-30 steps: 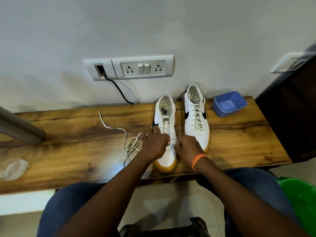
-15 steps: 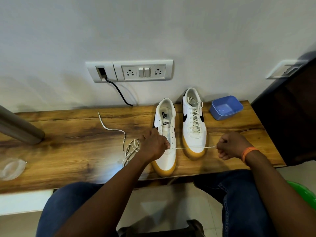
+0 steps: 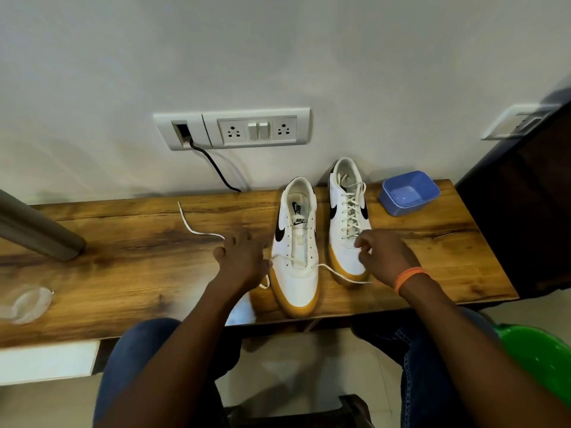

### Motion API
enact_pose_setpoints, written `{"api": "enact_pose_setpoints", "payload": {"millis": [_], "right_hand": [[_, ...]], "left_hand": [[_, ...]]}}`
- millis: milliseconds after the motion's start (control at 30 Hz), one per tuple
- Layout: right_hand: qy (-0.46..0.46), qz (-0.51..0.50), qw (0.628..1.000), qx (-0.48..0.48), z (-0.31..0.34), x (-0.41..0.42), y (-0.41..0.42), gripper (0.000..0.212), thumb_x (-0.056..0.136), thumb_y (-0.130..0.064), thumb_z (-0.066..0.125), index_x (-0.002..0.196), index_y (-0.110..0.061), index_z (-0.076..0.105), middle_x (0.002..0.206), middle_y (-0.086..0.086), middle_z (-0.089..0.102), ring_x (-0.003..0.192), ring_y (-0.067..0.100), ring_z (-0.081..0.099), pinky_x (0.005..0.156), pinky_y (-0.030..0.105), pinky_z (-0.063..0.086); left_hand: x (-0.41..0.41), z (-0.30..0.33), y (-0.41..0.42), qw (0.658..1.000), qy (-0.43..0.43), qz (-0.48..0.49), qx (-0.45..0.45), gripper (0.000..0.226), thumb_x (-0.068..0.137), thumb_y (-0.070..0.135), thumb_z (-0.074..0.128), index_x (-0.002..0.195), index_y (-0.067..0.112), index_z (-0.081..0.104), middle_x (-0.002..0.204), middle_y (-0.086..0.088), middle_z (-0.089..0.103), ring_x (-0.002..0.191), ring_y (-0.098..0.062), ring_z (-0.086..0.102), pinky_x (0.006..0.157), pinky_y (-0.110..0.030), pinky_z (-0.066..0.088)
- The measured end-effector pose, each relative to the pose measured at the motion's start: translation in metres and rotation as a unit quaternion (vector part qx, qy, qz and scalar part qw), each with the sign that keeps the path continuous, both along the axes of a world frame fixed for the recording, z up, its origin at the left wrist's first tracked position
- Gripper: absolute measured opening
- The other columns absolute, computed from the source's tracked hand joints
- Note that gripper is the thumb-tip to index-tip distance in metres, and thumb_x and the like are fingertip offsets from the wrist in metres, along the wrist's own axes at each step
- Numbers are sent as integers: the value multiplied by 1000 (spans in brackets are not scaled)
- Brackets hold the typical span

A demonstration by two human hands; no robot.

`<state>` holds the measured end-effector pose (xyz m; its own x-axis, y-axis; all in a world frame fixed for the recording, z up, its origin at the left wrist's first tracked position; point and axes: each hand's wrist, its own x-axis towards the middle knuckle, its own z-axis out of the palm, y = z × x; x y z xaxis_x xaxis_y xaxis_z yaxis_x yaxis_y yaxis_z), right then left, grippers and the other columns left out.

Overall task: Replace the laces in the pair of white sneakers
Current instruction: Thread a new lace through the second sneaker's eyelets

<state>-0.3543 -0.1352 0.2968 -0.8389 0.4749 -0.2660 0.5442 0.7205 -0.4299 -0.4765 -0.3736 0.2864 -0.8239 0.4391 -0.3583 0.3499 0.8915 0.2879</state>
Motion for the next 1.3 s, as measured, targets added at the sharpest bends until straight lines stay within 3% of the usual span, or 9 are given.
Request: {"api": "enact_pose_setpoints", "payload": {"millis": [67,167,267,367,567,767,1033,1200,1300], "right_hand": [[-3,40,998,-47,-5,-9,-23,7,81,-26,72,85,-22,68,90,-1,69,86,19,63,78,33,53],[-14,60,997,-48,-17,-21,-49,21,83,-40,71,82,-19,67,86,-1,66,81,18,61,73,33,53],[2,63,997,-34,-26,-28,-61,17,88,-34,67,84,-18,68,86,1,68,81,20,62,71,30,50],[14,47,998,-35,-34,-31,-60,13,89,-22,67,75,-22,65,86,0,70,82,19,65,72,28,50],[5,52,995,-86,-37,-30,-57,13,80,-24,79,75,-15,71,78,-1,69,74,13,62,71,27,49],[-10,48,998,-27,-28,-28,-34,19,78,-6,73,67,-20,66,79,3,69,76,19,63,68,23,44],[-16,-169,982,89,0,10,72,23,73,-3,81,65,-14,62,78,10,68,79,30,62,75,33,50],[10,4,1000,9,-7,-13,19,20,73,-14,83,90,-10,72,91,4,66,85,19,59,75,26,42],[-46,96,993,-47,-20,-26,-32,19,81,-30,77,94,-18,69,92,1,67,86,19,62,78,30,50]], "left_hand": [[10,-1,-3,999,35,-14,16,39,92,29,63,130,29,55,146,-4,39,135,-31,35,109,-48,28],[36,-3,7,994,21,-91,55,35,92,22,61,127,19,56,129,-8,52,114,-28,55,92,-41,48],[72,-11,24,981,36,-188,-22,40,93,19,56,132,16,48,123,-12,54,109,-30,57,79,-38,49],[84,-21,36,976,78,-194,-59,56,92,16,60,143,13,37,129,-19,52,118,-32,53,85,-38,51],[81,-14,42,969,83,-214,-89,47,97,11,53,142,9,41,125,-18,59,115,-32,56,87,-37,51],[81,-14,36,971,58,-219,-81,57,98,5,48,150,9,26,135,-23,49,123,-36,50,91,-40,50],[80,-14,37,976,32,-204,-74,63,97,7,55,151,11,24,141,-22,45,128,-35,46,98,-40,47],[80,-12,39,976,40,-205,-65,59,97,6,53,150,9,27,138,-22,47,125,-34,48,97,-39,47],[80,-12,38,977,39,-204,-58,56,97,7,53,149,9,29,136,-21,49,123,-33,50,95,-38,48]]}}
